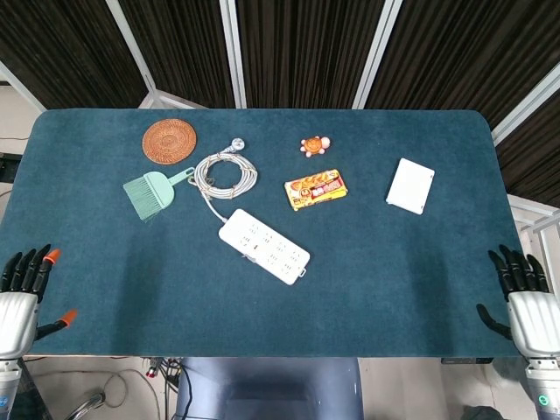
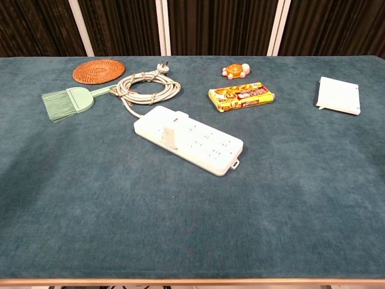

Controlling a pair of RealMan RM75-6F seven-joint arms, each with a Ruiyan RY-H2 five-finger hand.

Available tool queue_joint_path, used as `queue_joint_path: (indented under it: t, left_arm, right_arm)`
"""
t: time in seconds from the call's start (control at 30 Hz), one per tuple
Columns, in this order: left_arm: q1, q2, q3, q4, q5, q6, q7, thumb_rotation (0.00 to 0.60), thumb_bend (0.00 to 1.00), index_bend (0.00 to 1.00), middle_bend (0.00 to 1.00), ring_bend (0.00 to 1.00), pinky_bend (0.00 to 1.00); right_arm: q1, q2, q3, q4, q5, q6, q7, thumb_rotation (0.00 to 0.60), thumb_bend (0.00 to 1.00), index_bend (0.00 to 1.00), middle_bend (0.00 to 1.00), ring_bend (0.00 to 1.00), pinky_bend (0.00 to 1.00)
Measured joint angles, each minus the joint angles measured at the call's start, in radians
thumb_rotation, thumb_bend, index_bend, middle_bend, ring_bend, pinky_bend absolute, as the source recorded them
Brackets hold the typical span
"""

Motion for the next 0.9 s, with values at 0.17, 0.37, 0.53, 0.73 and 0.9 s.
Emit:
queue_joint_path:
  t: [0.17,0.37,0.53,0.73,0.9]
  left_arm:
    - [-0.009,-0.003,0.002,-0.008,0.002,-0.018,0.019,0.600,0.00,0.00,0.00,0.00,0.00]
    - [-0.044,-0.005,-0.011,-0.038,-0.002,-0.067,0.072,0.600,0.00,0.00,0.00,0.00,0.00]
    - [-0.090,-0.003,-0.038,-0.107,-0.014,-0.119,0.124,0.600,0.00,0.00,0.01,0.00,0.00]
    - [-0.166,-0.009,-0.080,-0.197,-0.050,-0.213,0.227,0.600,0.00,0.00,0.01,0.00,0.00]
    - [-0.232,-0.029,-0.117,-0.248,-0.097,-0.286,0.314,0.600,0.00,0.00,0.01,0.00,0.00]
  right_arm:
    - [0.015,-0.002,-0.019,0.008,-0.064,0.002,0.007,0.600,0.34,0.00,0.00,0.00,0.00]
    - [0.065,-0.008,-0.024,-0.005,-0.135,-0.026,-0.048,0.600,0.41,0.00,0.00,0.00,0.00]
    - [0.122,-0.029,-0.023,-0.049,-0.187,-0.090,-0.169,0.600,0.64,0.00,0.00,0.00,0.01]
    - [0.206,-0.081,-0.024,-0.099,-0.222,-0.241,-0.328,0.600,0.76,0.00,0.00,0.00,0.03]
    - [0.278,-0.159,-0.018,-0.126,-0.203,-0.377,-0.420,0.600,0.81,0.00,0.02,0.03,0.05]
